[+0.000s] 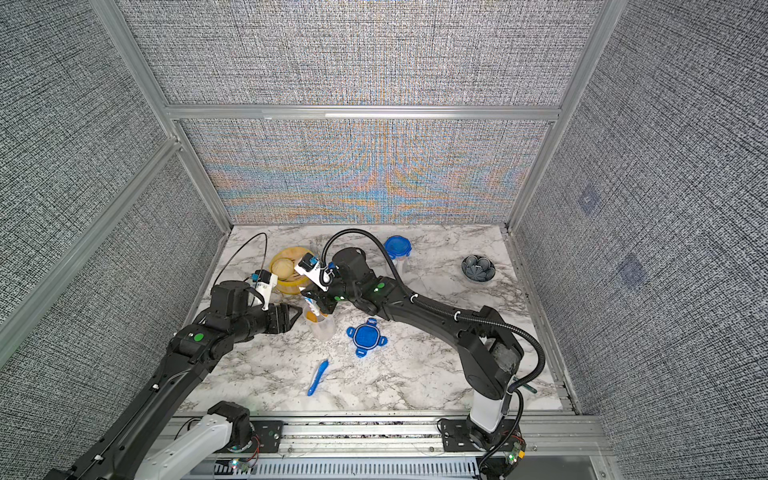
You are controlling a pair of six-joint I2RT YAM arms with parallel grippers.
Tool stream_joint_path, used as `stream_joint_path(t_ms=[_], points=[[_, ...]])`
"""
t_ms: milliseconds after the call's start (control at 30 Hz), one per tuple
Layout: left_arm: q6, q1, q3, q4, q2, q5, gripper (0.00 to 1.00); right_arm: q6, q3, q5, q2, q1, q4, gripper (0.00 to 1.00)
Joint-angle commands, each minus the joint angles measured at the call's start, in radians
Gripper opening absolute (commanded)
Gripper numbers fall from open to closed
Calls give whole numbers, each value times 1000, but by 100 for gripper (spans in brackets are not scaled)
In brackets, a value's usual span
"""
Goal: Pack away toiletry kits
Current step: Place the toiletry item into the container.
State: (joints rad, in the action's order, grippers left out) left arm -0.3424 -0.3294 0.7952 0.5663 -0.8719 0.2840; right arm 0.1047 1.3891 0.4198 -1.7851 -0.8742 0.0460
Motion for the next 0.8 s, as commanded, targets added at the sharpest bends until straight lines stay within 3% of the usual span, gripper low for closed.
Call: stream_joint_path(t_ms=[0,167,233,400,533,767], points=[[6,1,10,-9,15,-16,66,0,-17,-1,-19,4,62,0],[2,1,3,26,16,-50,66,7,-68,-10,-23,10,98,0],[-5,1,-7,30,9,-45,66,9,-105,-13,-15,9,118,5],[21,0,-27,65,-14,-4,66,1,-146,4,19,10,136,38],[24,-32,-49,89,15,-2,66,-60,-169,-20,91,23,100,43],[-32,-220,-90,102,132,-123,61,-265,-359,-75,328,133,69,45]])
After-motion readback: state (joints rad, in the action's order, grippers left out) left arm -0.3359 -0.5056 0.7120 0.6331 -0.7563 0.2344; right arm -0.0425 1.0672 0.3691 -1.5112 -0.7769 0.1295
